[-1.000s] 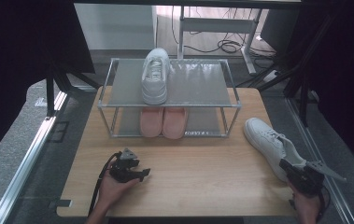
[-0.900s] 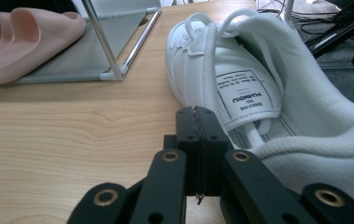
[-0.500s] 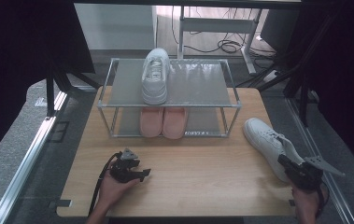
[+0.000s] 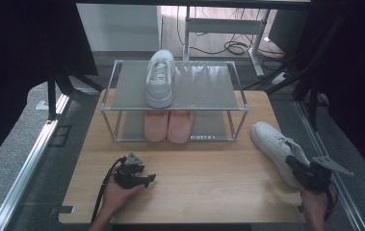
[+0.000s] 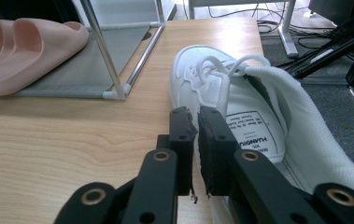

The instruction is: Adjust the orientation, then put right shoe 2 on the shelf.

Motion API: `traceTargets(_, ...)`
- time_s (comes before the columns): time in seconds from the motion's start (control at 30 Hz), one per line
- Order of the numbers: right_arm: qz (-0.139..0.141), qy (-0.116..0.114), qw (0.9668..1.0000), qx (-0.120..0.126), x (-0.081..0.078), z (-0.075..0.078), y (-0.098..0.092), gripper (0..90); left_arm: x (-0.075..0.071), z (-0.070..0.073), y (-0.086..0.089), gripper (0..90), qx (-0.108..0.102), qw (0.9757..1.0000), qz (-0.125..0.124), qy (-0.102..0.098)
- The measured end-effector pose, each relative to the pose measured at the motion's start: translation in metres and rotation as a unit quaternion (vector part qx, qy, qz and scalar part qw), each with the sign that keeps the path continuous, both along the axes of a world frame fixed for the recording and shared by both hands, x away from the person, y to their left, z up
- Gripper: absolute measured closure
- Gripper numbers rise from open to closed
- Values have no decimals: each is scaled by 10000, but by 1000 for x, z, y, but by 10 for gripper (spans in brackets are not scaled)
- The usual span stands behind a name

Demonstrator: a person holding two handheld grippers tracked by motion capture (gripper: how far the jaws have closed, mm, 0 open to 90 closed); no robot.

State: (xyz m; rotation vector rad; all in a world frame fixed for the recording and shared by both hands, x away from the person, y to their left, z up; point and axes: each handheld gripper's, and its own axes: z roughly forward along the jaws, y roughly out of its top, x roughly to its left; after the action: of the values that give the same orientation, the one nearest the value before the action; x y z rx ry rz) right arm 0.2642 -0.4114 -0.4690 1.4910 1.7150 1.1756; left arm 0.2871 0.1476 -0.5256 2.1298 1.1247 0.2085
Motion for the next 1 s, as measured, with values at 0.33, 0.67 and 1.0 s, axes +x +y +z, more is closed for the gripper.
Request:
traceTargets(0.33,45,81,10000,29,8,6,-3,725,0,0,0,387,10,10000,-22,9)
traceTargets(0.67,2,398,9988,-278,29,15,-1,610,-3,1,5,388,-5,10000,24,-25)
traceTargets(1.0,-77,674,9968,-429,47,16,0,575,-2,0,6,388,-19,10000,19,-10)
